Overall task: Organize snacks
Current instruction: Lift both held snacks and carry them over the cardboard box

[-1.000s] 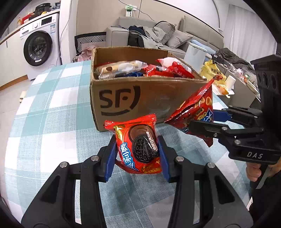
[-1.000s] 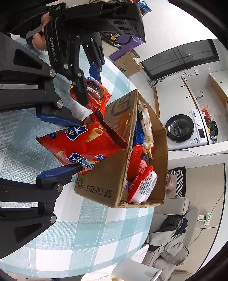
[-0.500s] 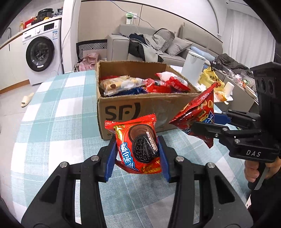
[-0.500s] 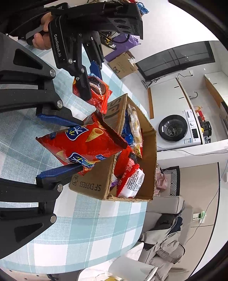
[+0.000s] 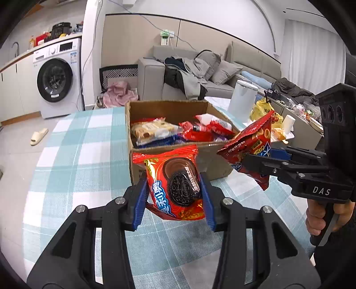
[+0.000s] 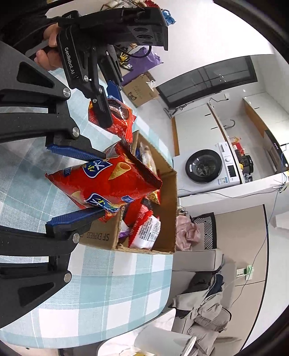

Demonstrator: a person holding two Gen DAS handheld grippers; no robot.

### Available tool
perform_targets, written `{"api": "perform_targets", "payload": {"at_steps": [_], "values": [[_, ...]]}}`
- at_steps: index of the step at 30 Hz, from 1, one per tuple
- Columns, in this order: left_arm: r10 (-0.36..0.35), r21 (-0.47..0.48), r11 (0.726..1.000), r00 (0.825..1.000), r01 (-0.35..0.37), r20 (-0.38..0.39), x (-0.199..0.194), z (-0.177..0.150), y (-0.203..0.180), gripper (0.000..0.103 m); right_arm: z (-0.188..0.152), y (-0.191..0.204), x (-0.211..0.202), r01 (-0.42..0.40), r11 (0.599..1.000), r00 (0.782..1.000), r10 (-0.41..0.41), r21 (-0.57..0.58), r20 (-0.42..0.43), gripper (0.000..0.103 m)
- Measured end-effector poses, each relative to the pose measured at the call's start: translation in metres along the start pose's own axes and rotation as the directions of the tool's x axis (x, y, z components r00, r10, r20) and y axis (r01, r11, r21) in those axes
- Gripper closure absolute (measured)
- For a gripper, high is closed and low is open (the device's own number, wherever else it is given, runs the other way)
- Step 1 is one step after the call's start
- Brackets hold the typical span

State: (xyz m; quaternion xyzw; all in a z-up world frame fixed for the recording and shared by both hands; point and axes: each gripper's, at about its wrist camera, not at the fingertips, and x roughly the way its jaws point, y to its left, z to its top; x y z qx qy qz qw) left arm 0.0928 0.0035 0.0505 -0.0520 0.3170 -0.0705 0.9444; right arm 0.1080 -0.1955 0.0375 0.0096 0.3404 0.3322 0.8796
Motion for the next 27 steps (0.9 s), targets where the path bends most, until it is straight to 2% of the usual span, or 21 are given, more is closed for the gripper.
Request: {"api": "perform_targets", "payload": {"at_steps": [9, 10, 12, 14, 16, 20, 22, 27], "values": [[0.024, 0.001, 1.0, 0.999, -0.025, 0.046, -0.01, 0.019, 0.0, 0.063, 0.011, 0.005, -0.004, -0.01, 1.0, 0.999, 0.009, 0.019, 0.04, 0.062], [0.025, 0.002, 1.0, 0.999, -0.025, 0.049, -0.01, 0.022, 0.0, 0.063, 0.011, 0.005, -0.004, -0.009, 1.0, 0.999, 0.008, 0.02, 0.043, 0.064], [0.022, 0.002, 1.0, 0.999, -0.022, 0.05, -0.008, 0.025, -0.001, 0.063, 0.013, 0.007, -0.004, -0.017, 1.0, 0.999, 0.016, 0.02, 0.048, 0.077], [0.007, -0.005, 1.0, 0.999, -0.007, 0.04, -0.001, 0.027, -0.001, 0.063, 0.015, 0.009, 0.0, 0.006, 1.0, 0.999, -0.006, 0.005, 0.05, 0.085], [-0.004, -0.026, 1.0, 1.0, 0.004, 0.003, 0.011, 0.026, 0.0, 0.063, 0.012, 0.007, 0.016, 0.033, 0.999, 0.999, -0.033, 0.004, 0.005, 0.085], [0.005, -0.022, 1.0, 1.0, -0.005, -0.001, 0.018, 0.025, 0.004, 0.063, 0.003, 0.006, 0.033, 0.025, 1.0, 0.998, -0.025, 0.0, -0.058, 0.085], [0.013, -0.026, 1.0, 1.0, -0.013, 0.005, 0.017, 0.026, 0.008, 0.063, -0.001, 0.005, 0.034, 0.026, 1.0, 0.997, -0.026, 0.001, -0.073, 0.083], [0.021, -0.042, 0.999, 1.0, -0.02, 0.013, 0.016, 0.027, 0.014, 0.063, -0.012, -0.005, 0.029, 0.012, 0.999, 0.997, -0.009, 0.035, -0.075, 0.045]]}}
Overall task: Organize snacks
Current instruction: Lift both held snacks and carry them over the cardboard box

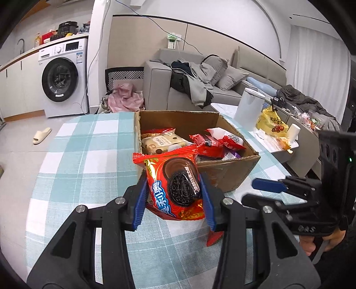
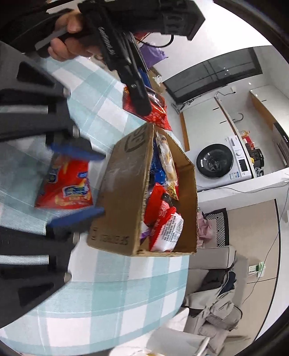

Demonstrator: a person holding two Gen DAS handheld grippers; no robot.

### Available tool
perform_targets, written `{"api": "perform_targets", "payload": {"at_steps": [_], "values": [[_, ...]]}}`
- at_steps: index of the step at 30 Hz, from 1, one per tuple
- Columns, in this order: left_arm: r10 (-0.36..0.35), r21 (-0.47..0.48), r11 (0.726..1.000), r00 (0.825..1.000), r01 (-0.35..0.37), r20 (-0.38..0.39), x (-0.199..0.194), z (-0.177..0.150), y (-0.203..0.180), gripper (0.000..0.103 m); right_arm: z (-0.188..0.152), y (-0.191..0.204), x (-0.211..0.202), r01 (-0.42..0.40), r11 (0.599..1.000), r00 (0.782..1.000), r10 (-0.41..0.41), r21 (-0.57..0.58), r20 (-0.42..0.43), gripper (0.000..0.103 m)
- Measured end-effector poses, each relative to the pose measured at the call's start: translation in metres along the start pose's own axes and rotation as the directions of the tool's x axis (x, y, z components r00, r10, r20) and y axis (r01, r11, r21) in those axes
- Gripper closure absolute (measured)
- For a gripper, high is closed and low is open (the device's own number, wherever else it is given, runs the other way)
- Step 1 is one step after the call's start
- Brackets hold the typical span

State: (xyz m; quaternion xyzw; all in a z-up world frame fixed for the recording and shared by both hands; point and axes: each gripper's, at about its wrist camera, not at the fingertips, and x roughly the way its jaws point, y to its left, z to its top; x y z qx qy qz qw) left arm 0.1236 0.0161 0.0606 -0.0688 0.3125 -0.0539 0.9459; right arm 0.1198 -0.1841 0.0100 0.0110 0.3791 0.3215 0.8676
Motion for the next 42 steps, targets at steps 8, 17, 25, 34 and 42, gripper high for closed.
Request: {"api": "perform_targets", "payload": {"at_steps": [8, 17, 25, 34, 42], "values": [[0.001, 0.005, 1.0, 1.0, -0.001, 0.001, -0.001, 0.001, 0.0, 0.063, -0.02, 0.004, 0.01, -0.053, 0.999, 0.998, 0.053, 0.012, -0.031, 0.017], [0.001, 0.004, 1.0, 1.0, -0.001, -0.001, -0.001, 0.001, 0.0, 0.063, -0.03, 0.0, 0.055, 0.009, 0.998, 0.989, -0.001, 0.055, -0.148, 0.032], [-0.001, 0.002, 1.0, 1.0, 0.001, 0.006, -0.001, 0.002, 0.0, 0.063, -0.029, 0.009, 0.05, 0.003, 1.0, 0.994, -0.001, 0.016, -0.111, 0.055], [-0.006, 0.003, 1.0, 0.999, 0.006, 0.034, -0.007, 0.011, 0.0, 0.063, -0.002, 0.026, -0.001, -0.029, 0.999, 0.999, 0.029, -0.026, 0.016, 0.055], [-0.007, 0.018, 1.0, 0.998, 0.006, 0.06, -0.006, 0.027, -0.005, 0.063, 0.032, 0.027, -0.028, -0.01, 0.999, 0.994, 0.014, -0.038, 0.113, 0.055]]}}
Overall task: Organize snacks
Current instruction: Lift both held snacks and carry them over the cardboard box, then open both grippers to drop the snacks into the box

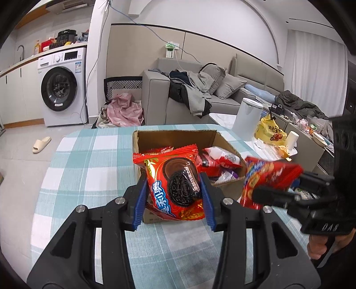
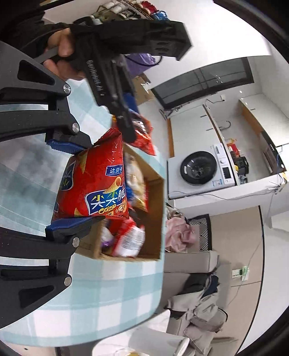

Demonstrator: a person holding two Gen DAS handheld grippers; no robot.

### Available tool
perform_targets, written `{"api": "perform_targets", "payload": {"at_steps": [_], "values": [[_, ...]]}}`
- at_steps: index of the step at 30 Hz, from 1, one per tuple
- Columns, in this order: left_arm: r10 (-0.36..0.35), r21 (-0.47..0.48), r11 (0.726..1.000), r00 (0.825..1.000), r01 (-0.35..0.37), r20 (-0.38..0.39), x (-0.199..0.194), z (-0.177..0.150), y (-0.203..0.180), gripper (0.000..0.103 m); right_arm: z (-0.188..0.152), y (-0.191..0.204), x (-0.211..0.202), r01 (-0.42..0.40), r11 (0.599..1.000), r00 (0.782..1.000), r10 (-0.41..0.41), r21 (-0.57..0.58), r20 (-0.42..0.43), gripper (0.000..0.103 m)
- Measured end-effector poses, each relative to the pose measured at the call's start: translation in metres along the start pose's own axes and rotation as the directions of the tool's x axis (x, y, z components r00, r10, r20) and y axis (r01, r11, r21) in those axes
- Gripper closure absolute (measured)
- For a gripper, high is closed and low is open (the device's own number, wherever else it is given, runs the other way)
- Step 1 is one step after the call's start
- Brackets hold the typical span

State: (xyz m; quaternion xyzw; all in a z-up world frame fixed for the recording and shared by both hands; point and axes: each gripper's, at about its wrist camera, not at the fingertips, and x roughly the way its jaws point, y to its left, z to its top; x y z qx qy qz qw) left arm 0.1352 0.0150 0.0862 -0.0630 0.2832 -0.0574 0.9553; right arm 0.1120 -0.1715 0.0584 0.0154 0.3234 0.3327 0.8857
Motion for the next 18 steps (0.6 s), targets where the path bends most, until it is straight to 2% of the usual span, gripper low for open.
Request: {"api": "perform_targets", "payload": {"at_steps": [8, 18], "values": [[0.005, 0.021, 1.0, 1.0, -0.005, 0.009, 0.016, 0.018, -0.006, 0.063, 0.036, -0.013, -0.001, 0.021, 1.0, 0.999, -0.022, 0.019, 0.046, 0.054], [0.024, 0.01, 1.0, 1.0, -0.023, -0.021, 0.057, 0.037, 0.001, 0.063, 0.065, -0.034, 0.028, 0.044, 0.997, 0.999, -0.046, 0.056, 0.028, 0.054]]}}
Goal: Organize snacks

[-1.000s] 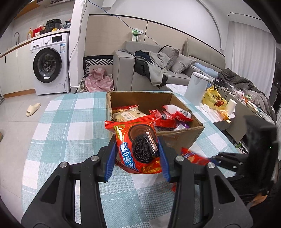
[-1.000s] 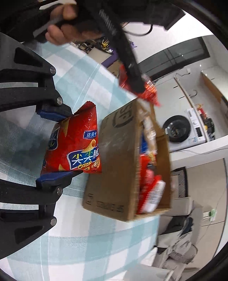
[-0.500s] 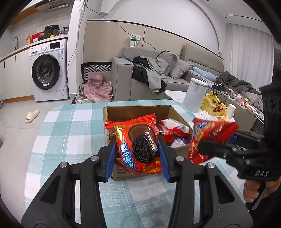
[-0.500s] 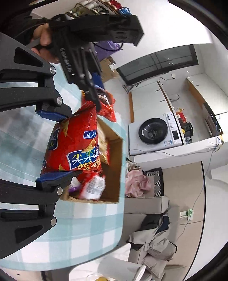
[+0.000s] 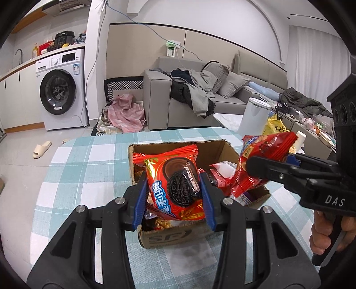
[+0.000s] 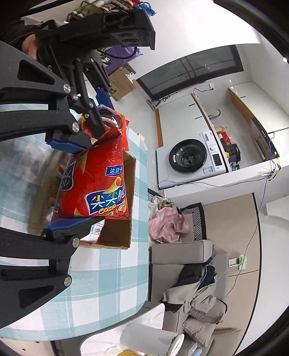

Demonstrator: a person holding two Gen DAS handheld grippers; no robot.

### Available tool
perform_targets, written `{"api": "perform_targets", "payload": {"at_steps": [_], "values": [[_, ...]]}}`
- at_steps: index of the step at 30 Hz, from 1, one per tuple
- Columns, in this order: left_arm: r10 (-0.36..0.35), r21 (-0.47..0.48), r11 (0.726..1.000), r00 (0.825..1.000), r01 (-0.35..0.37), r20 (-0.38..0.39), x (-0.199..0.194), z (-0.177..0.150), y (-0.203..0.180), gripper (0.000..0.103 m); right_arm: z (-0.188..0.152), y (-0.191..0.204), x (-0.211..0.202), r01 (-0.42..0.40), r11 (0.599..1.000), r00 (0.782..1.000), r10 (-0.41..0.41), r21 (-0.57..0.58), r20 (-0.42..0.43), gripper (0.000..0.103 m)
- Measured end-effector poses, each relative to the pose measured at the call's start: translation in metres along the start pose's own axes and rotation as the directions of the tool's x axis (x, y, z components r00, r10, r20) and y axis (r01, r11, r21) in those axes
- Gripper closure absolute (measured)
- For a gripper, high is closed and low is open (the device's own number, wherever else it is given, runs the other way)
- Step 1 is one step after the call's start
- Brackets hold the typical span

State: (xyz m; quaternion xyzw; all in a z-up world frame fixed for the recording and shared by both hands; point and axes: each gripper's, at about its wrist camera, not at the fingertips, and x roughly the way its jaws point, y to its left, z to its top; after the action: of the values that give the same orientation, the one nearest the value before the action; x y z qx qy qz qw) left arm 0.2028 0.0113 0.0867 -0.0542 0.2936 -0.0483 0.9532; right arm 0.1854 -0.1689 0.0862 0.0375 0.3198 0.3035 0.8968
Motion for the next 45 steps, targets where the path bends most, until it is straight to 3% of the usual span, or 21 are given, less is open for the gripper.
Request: {"api": "perform_targets", "payload": {"at_steps": [15, 20, 22, 24, 26, 28, 31, 33, 34, 36, 45], "values": [[0.017, -0.006, 1.0, 0.999, -0.017, -0.048, 0.061, 0.003, 0.003, 0.062, 0.02, -0.018, 0.06, 0.105, 0.994, 0.994, -0.103, 0.04, -0.049, 0.053], [0.031, 0.007, 1.0, 0.998, -0.031, -0.051, 0.065, 0.002, 0.005, 0.061, 0.02, -0.023, 0.07, 0.086, 0.994, 0.994, -0.082, 0.061, -0.066, 0.05], [0.031, 0.009, 0.999, 0.998, -0.031, -0.054, 0.063, 0.001, 0.007, 0.055, 0.02, -0.023, 0.069, 0.063, 0.997, 0.996, -0.059, 0.049, -0.066, 0.044], [0.037, 0.013, 0.999, 0.998, -0.036, -0.046, 0.057, 0.001, 0.007, 0.05, 0.019, -0.019, 0.063, 0.042, 0.999, 0.998, -0.04, 0.019, -0.057, 0.032], [0.046, 0.016, 0.999, 0.998, -0.046, -0.03, 0.05, -0.001, 0.009, 0.03, 0.019, -0.018, 0.056, 0.031, 0.999, 0.999, -0.03, 0.012, -0.043, 0.03], [0.053, 0.01, 0.999, 0.999, -0.053, -0.009, 0.039, -0.003, 0.011, 0.017, 0.019, -0.019, 0.049, 0.026, 1.0, 0.999, -0.025, 0.018, -0.036, 0.025], [0.045, 0.007, 0.999, 0.999, -0.046, 0.01, 0.026, -0.006, 0.014, 0.016, 0.017, -0.021, 0.039, 0.018, 0.999, 1.0, -0.018, 0.027, -0.022, 0.018], [0.052, 0.009, 0.999, 0.998, -0.052, 0.024, 0.015, -0.008, 0.014, 0.012, 0.016, -0.021, 0.033, 0.013, 1.0, 1.0, -0.012, 0.024, -0.018, 0.011], [0.058, 0.011, 0.998, 0.998, -0.058, 0.034, 0.011, -0.009, 0.014, 0.003, 0.015, -0.02, 0.031, 0.01, 1.0, 1.0, -0.01, 0.02, -0.016, 0.01], [0.063, 0.014, 0.998, 0.996, -0.064, 0.067, -0.002, -0.013, 0.015, 0.0, 0.011, -0.018, 0.026, 0.005, 1.0, 1.0, -0.004, 0.01, -0.017, 0.003], [0.066, -0.001, 0.998, 0.989, -0.067, 0.132, -0.042, -0.028, 0.015, 0.0, -0.011, -0.007, 0.006, -0.024, 0.999, 0.999, 0.025, -0.022, 0.037, 0.001]]}}
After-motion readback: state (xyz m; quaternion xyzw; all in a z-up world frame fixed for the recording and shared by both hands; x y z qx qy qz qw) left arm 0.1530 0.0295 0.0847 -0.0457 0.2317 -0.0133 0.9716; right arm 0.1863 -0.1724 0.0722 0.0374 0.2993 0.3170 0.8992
